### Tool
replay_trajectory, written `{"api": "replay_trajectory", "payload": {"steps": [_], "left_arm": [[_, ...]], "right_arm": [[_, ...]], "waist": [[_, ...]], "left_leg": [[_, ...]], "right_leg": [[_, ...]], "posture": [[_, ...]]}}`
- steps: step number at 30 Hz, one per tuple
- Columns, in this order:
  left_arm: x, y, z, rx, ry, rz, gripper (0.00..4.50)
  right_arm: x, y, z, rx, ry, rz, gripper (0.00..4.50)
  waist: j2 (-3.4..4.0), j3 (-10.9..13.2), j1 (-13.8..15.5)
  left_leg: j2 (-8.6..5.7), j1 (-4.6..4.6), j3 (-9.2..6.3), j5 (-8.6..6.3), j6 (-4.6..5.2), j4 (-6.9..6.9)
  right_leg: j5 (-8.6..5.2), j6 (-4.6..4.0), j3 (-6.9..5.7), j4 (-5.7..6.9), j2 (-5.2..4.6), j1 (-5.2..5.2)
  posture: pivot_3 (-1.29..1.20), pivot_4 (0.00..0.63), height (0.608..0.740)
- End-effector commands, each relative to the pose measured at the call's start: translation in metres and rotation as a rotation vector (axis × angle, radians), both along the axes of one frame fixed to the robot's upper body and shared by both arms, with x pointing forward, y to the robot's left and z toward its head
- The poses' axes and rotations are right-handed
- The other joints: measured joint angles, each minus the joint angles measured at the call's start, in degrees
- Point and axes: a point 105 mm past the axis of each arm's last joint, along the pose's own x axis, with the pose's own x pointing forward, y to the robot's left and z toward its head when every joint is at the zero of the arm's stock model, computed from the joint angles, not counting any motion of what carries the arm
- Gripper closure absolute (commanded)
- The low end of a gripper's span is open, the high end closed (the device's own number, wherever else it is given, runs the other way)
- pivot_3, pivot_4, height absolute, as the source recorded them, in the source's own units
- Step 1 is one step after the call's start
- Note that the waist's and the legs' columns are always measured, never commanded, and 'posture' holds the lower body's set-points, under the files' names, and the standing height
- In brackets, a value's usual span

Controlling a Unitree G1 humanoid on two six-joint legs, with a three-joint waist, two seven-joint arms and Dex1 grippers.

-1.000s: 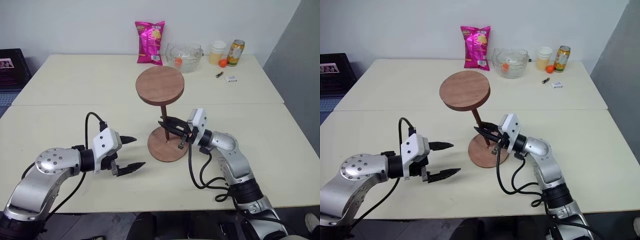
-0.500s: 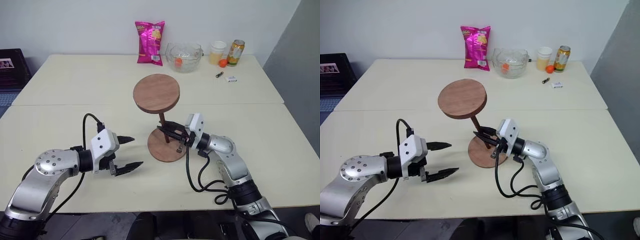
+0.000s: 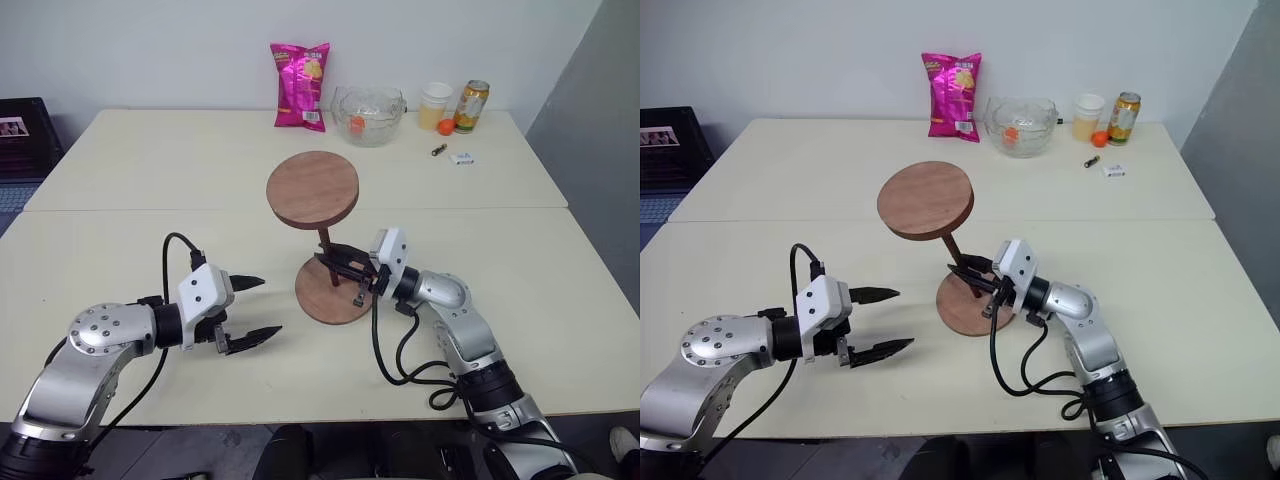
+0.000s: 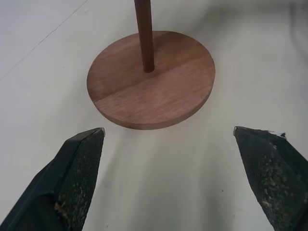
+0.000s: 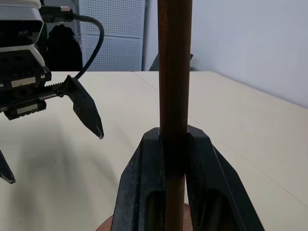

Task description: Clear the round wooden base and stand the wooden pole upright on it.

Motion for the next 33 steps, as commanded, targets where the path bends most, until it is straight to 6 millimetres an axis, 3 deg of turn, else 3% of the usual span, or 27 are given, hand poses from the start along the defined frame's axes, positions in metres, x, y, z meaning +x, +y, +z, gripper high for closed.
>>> {"api": "replay_trajectory", "payload": {"steps": [1, 7, 10, 33], "left_arm": [[0.001, -0.007, 0.01, -0.009, -0.048, -0.029, 0.0], [0.001, -0.012, 0.015, -0.015, -0.057, -0.039, 0.0], [0.002, -0.013, 0.017, -0.018, -0.063, -0.041, 0.0], [0.003, -0.017, 0.025, -0.025, -0.067, -0.045, 0.0]], "right_arm": [[0.011, -0.01, -0.03, -0.069, 0.137, -0.07, 4.28], [0.015, -0.011, -0.04, -0.103, 0.196, -0.105, 4.28], [0.014, -0.016, -0.055, -0.136, 0.234, -0.111, 4.28], [0.006, -0.028, -0.098, -0.281, 0.341, -0.119, 4.28]], "waist": [[-0.04, -0.05, 0.0], [-0.08, -0.13, 0.03], [-0.08, -0.17, 0.05], [0.05, -1.59, 0.19]], "left_leg": [[0.0, 0.03, 0.0, 0.0, 0.0, 0.0], [0.0, 0.54, 0.0, -0.01, 0.02, -0.06], [0.0, 0.87, 0.0, -0.02, 0.03, -0.13], [-0.01, 0.96, -0.01, -0.03, 0.04, -0.16]], "right_leg": [[0.0, 0.0, 0.0, 0.0, 0.0, 0.03], [-0.01, -0.01, 0.01, -0.04, 0.0, 0.52], [-0.04, -0.03, 0.01, -0.08, 0.0, 0.83], [-0.06, -0.02, 0.02, -0.1, -0.01, 0.9]], "posture": [[0.0, 0.15, 0.74], [0.0, 0.15, 0.74], [0.0, 0.15, 0.74], [0.0, 0.15, 0.74]]}}
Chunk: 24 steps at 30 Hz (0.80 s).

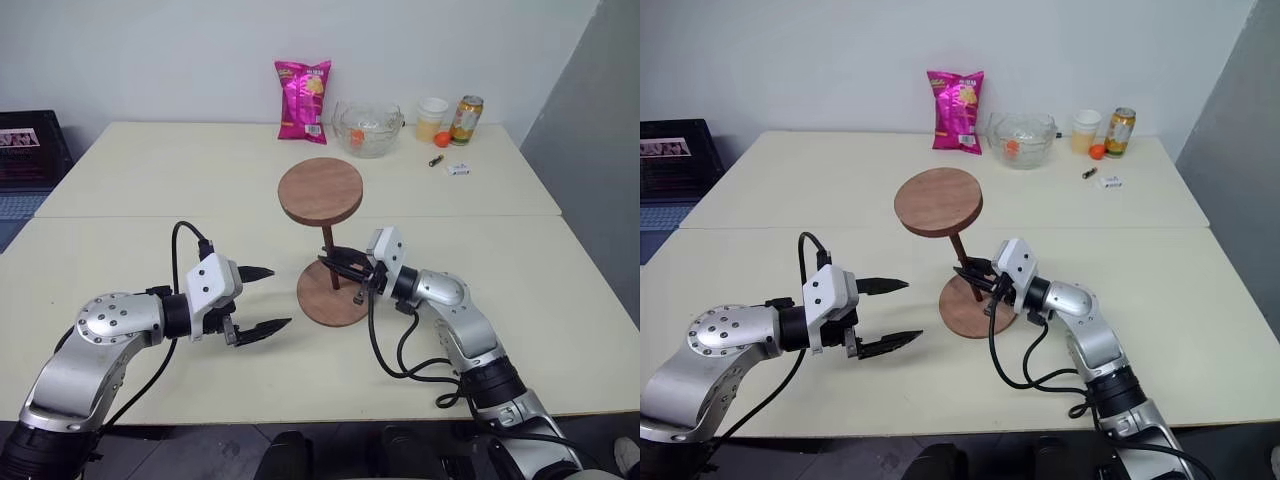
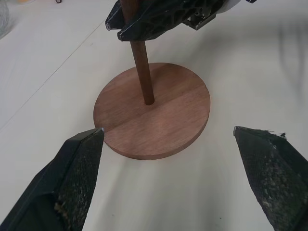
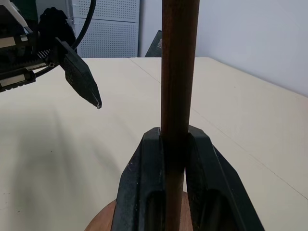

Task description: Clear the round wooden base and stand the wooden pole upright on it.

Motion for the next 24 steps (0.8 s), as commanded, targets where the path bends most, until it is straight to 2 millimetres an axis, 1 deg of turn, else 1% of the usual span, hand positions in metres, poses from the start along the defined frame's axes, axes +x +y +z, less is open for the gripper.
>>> {"api": "replay_trajectory", "payload": {"steps": [1, 7, 14, 16, 24], "left_arm": [[-0.001, -0.005, 0.011, -0.004, -0.043, -0.02, 0.0], [-0.001, -0.007, 0.012, -0.004, -0.041, -0.022, 0.0], [-0.001, -0.007, 0.011, 0.001, -0.031, -0.019, 0.0], [0.0, -0.008, 0.011, 0.002, -0.03, -0.019, 0.0], [0.0, -0.008, 0.011, -0.001, -0.023, -0.012, 0.0]], "right_arm": [[0.001, -0.026, -0.079, -0.211, 0.252, -0.089, 4.28], [-0.001, -0.031, -0.09, -0.26, 0.289, -0.093, 4.28], [0.0, -0.031, -0.094, -0.267, 0.339, -0.104, 4.28], [0.0, -0.031, -0.095, -0.271, 0.344, -0.106, 4.28], [0.004, -0.044, -0.107, -0.283, 0.404, -0.169, 4.28]], "waist": [[0.0, -0.04, 0.01], [0.13, -0.28, 0.42], [0.06, -0.46, 0.61], [0.06, -0.47, 0.63], [0.07, -0.49, 0.7]], "left_leg": [[0.0, 0.01, 0.0, 0.0, 0.0, 0.0], [0.0, 0.02, 0.0, 0.0, 0.01, -0.02], [0.0, 0.23, -0.03, -0.01, 0.01, -0.07], [0.0, 0.33, -0.04, -0.02, 0.01, -0.1], [0.0, 0.41, -0.04, -0.03, 0.02, -0.12]], "right_leg": [[0.0, 0.0, 0.0, 0.0, 0.0, 0.0], [-0.01, 0.0, 0.0, -0.04, 0.0, 0.01], [-0.08, -0.01, -0.01, -0.12, -0.01, 0.01], [-0.24, 0.17, -0.01, -0.15, -0.01, 0.05], [-0.35, 0.1, -0.01, -0.17, -0.04, 0.13]], "posture": [[0.0, 0.15, 0.74], [0.0, 0.15, 0.74], [0.0, 0.15, 0.74], [0.0, 0.15, 0.74], [0.0, 0.15, 0.74]]}}
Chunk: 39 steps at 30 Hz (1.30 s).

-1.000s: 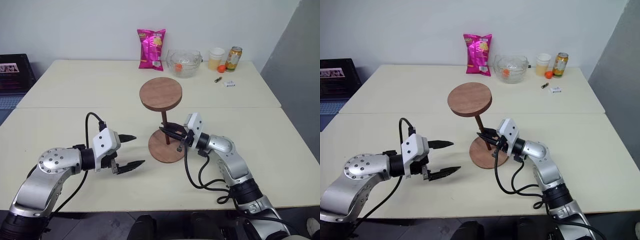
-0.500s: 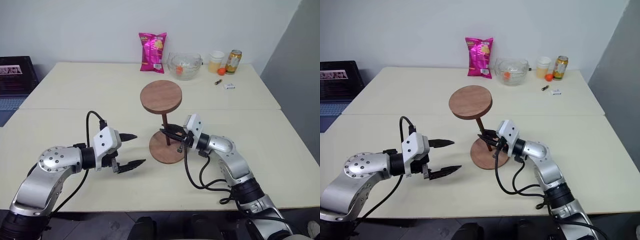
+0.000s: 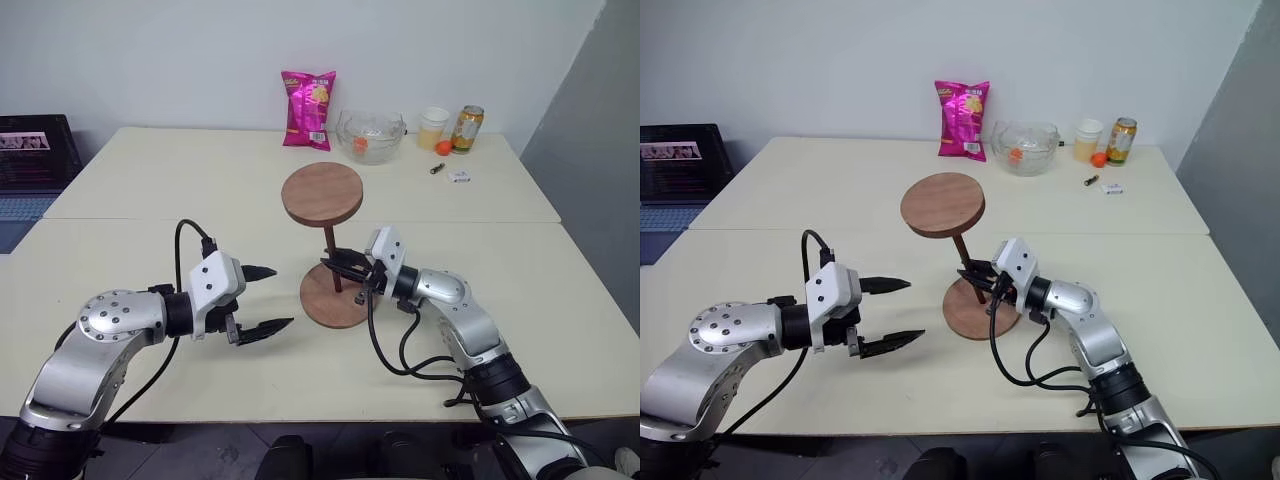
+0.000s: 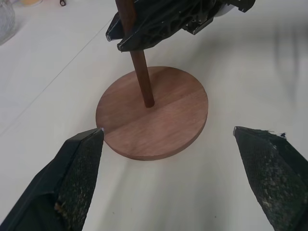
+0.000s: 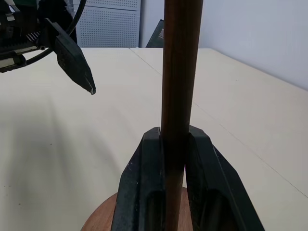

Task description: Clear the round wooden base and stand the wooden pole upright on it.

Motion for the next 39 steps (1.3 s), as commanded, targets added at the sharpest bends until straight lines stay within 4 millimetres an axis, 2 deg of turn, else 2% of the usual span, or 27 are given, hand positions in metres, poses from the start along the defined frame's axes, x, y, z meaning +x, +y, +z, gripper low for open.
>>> {"api": "replay_trajectory", "payload": {"steps": [1, 15, 19, 27, 36, 39], "left_arm": [[0.0, -0.004, 0.009, -0.006, -0.039, -0.012, 0.0], [-0.001, -0.004, 0.01, -0.007, -0.04, -0.009, 0.0], [-0.001, -0.004, 0.01, -0.005, -0.04, -0.01, 0.0], [-0.006, -0.005, 0.005, 0.004, -0.009, -0.037, 0.0], [-0.004, -0.002, 0.003, 0.011, -0.016, -0.024, 0.0], [-0.004, -0.002, 0.003, 0.014, -0.017, -0.022, 0.0]], "right_arm": [[0.001, -0.042, -0.102, -0.243, 0.373, -0.159, 4.28], [-0.005, -0.046, -0.1, -0.244, 0.332, -0.134, 4.28], [-0.007, -0.049, -0.098, -0.244, 0.325, -0.129, 4.28], [-0.011, -0.049, -0.102, -0.25, 0.342, -0.124, 4.28], [-0.011, -0.038, -0.079, -0.175, 0.282, -0.082, 4.28], [-0.015, -0.03, -0.06, -0.104, 0.242, -0.033, 4.28]], "waist": [[0.01, -0.03, 0.03], [0.17, -0.65, 0.18], [0.2, -0.71, 0.25], [0.2, -0.7, 0.49], [0.22, -0.61, 0.57], [0.24, -0.55, 0.62]], "left_leg": [[0.0, 0.01, 0.0, 0.0, 0.0, 0.0], [-0.02, 0.07, -0.01, -0.01, 0.01, -0.34], [-0.03, 0.53, -0.07, 0.01, 0.04, -0.84], [-0.03, 0.51, -0.11, 0.0, 0.03, -0.92], [-0.02, 0.48, -0.14, -0.01, 0.02, -1.09], [-0.02, 0.46, -0.16, 0.0, 0.02, -1.34]], "right_leg": [[-0.01, 0.0, 0.0, -0.01, 0.0, 0.01], [-0.07, -0.05, -0.01, -0.27, -0.06, 0.05], [-0.17, -0.22, -0.04, -0.81, -0.06, 0.53], [-0.22, -0.29, -0.06, -1.08, -0.1, 0.61], [-0.25, -0.33, -0.06, -1.24, -0.13, 0.61], [-0.24, -0.33, -0.1, -1.51, -0.13, 0.6]], "posture": [[0.0, 0.15, 0.74], [0.0, 0.15, 0.74], [0.0, 0.15, 0.74], [0.0, 0.15, 0.74], [0.0, 0.15, 0.74], [0.0, 0.15, 0.74]]}}
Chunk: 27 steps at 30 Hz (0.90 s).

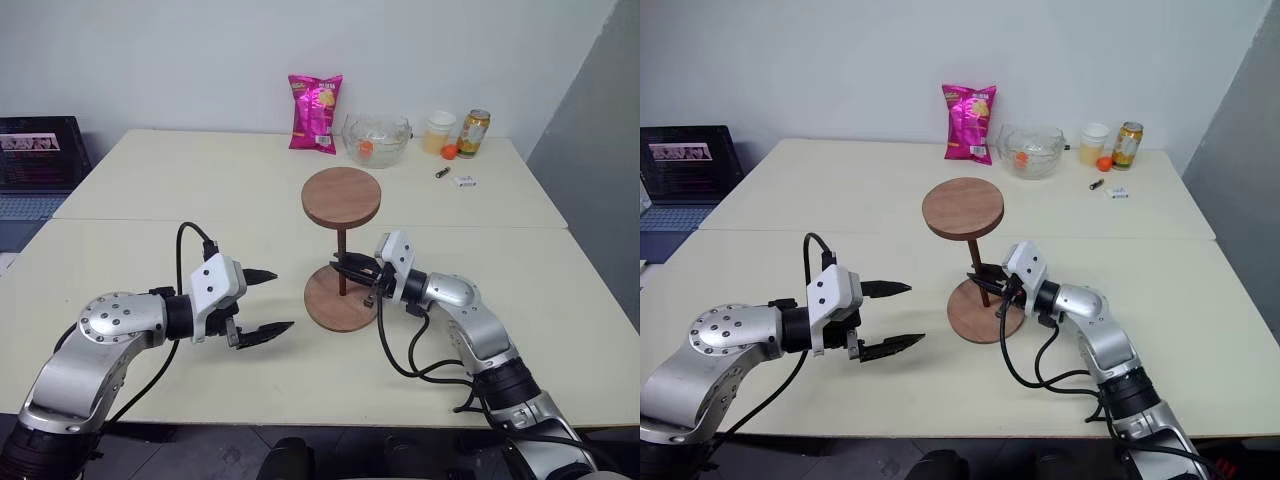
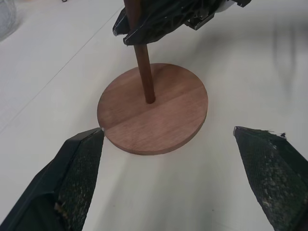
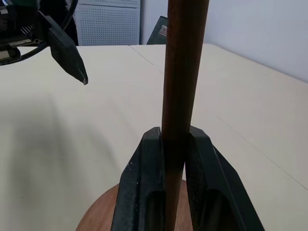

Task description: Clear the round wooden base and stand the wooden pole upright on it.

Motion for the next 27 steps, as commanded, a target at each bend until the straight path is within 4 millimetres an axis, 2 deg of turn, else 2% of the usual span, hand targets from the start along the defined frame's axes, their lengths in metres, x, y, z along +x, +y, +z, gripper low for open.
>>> {"api": "replay_trajectory", "payload": {"steps": [1, 3, 6, 9, 10, 13, 17, 23, 27], "left_arm": [[-0.001, -0.001, 0.005, 0.01, -0.033, -0.016, 0.0], [-0.001, -0.001, 0.005, 0.01, -0.034, -0.017, 0.0], [-0.001, -0.001, 0.005, 0.009, -0.036, -0.019, 0.0], [-0.001, -0.001, 0.005, 0.008, -0.038, -0.02, 0.0], [-0.001, -0.002, 0.005, 0.008, -0.038, -0.02, 0.0], [0.0, -0.001, 0.005, 0.01, -0.039, -0.022, 0.0], [0.0, -0.001, 0.005, 0.012, -0.04, -0.024, 0.0], [0.0, -0.002, 0.005, 0.011, -0.043, -0.028, 0.0], [0.0, -0.003, 0.007, 0.0, -0.052, -0.027, 0.0]], "right_arm": [[-0.011, -0.015, -0.049, -0.107, 0.19, -0.014, 4.28], [-0.013, -0.012, -0.043, -0.1, 0.162, 0.003, 4.28], [-0.014, -0.01, -0.038, -0.092, 0.153, 0.008, 4.28], [-0.014, -0.01, -0.035, -0.081, 0.148, 0.005, 4.28], [-0.014, -0.01, -0.034, -0.079, 0.147, 0.008, 3.58], [-0.016, -0.009, -0.029, -0.063, 0.13, 0.015, 2.92], [-0.02, -0.009, -0.024, -0.039, 0.127, 0.034, 1.83], [-0.024, -0.01, -0.017, -0.025, 0.103, 0.052, 0.17], [-0.023, -0.014, -0.011, -0.032, 0.075, 0.05, 0.05]], "waist": [[0.02, 0.09, 0.04], [0.03, 0.18, 0.05], [-0.09, 0.16, 0.01], [0.18, 0.39, -0.05], [0.2, 0.48, -0.05], [0.0, 1.46, 0.17], [0.02, 1.69, -0.59], [0.01, 1.73, -0.6], [0.01, 1.75, -0.6]], "left_leg": [[0.0, -0.03, 0.01, 0.0, 0.0, -0.12], [-0.01, -0.12, 0.03, 0.0, 0.0, -0.3], [-0.02, -0.93, 0.05, 0.01, -0.03, -0.3], [-0.03, -1.05, 0.05, 0.01, -0.04, -0.33], [-0.03, -1.05, 0.05, 0.01, -0.04, -0.34], [-0.03, -1.06, 0.02, 0.0, -0.03, -0.35], [-0.03, -1.97, 0.04, 0.05, -0.07, -0.13], [-0.04, -2.0, 0.04, 0.07, -0.11, -0.07], [-0.04, -2.0, 0.04, 0.06, -0.1, 0.1]], "right_leg": [[0.01, 0.01, -0.02, -0.14, 0.0, -0.02], [0.15, 0.23, -0.02, -0.28, 0.0, -0.11], [0.43, 0.15, -0.05, -0.2, 0.0, -0.64], [0.49, 0.2, -0.05, -0.26, 0.01, -0.76], [0.48, 0.2, -0.05, -0.28, 0.01, -0.76], [0.46, 0.16, -0.11, -0.26, 0.01, -0.76], [0.61, 0.2, -0.09, -0.05, 0.06, -1.64], [0.6, 0.22, -0.13, -0.06, 0.08, -1.62], [0.64, 0.28, -0.13, -0.01, 0.09, -1.58]], "posture": [[0.0, 0.15, 0.74], [0.0, 0.15, 0.74], [0.0, 0.15, 0.74], [0.0, 0.15, 0.74], [0.0, 0.15, 0.74], [0.0, 0.15, 0.74], [0.0, 0.15, 0.74], [0.0, 0.15, 0.74], [0.0, 0.15, 0.74]]}}
